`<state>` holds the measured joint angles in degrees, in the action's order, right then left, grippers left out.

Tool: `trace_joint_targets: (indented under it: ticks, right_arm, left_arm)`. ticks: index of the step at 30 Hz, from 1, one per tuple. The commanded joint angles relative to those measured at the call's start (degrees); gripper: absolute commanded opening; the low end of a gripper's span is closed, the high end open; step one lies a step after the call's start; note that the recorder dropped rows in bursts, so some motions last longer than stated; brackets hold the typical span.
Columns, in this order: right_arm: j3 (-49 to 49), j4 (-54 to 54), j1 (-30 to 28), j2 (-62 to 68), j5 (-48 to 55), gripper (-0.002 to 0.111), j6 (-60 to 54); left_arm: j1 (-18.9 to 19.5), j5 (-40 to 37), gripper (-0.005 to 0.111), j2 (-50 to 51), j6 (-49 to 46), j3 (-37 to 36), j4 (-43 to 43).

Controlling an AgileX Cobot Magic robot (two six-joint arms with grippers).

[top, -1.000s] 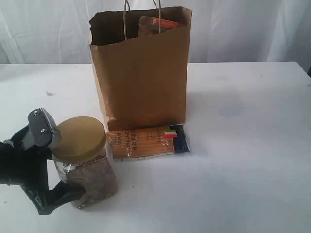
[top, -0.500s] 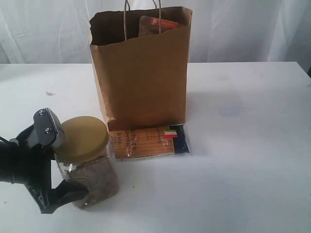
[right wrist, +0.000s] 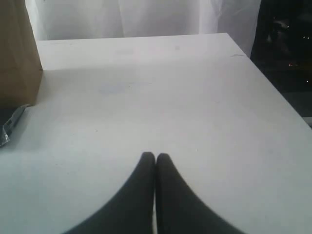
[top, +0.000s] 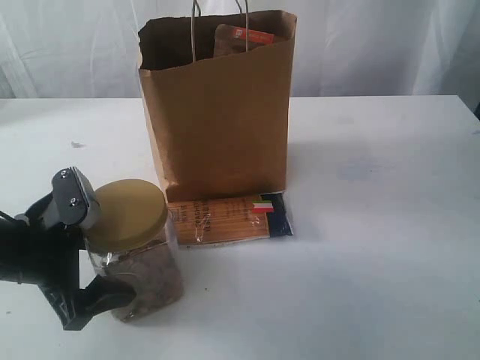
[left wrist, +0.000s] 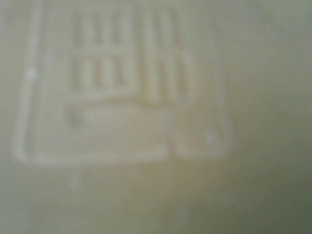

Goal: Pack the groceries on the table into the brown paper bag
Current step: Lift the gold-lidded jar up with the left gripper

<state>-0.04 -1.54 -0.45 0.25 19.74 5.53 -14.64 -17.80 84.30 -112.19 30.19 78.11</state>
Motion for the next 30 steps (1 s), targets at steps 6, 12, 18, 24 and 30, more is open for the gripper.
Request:
trace_joint_targets:
  ticks: [6,12,18,24,30]
  right_arm:
    - [0.04,-0.15,0.06,-0.25,-0.53,0.000,0.33]
    - [0.04,-0.15,0.06,-0.25,-0.53,0.000,0.33]
    - [0.04,-0.15,0.06,-0.25,-0.53,0.000,0.33]
    - [0.04,-0.11,0.06,-0.25,-0.42,0.000,0.33]
    - [0.04,-0.11,0.06,-0.25,-0.42,0.000,0.33]
  left_arm:
    - [0.15,-5.06,0.000,-4.87,-8.09,0.21,4.22]
    - [0.15,-6.31,0.000,-9.65,-2.62,0.21,3.84]
    - [0.15,-6.31,0.000,-11.02,2.19,0.21,-0.59]
    - [0.15,-9.14,0.000,-12.44,6.35,0.21,-4.16]
    - [0.15,-10.27,0.000,-17.74,12.83,0.21,-4.16]
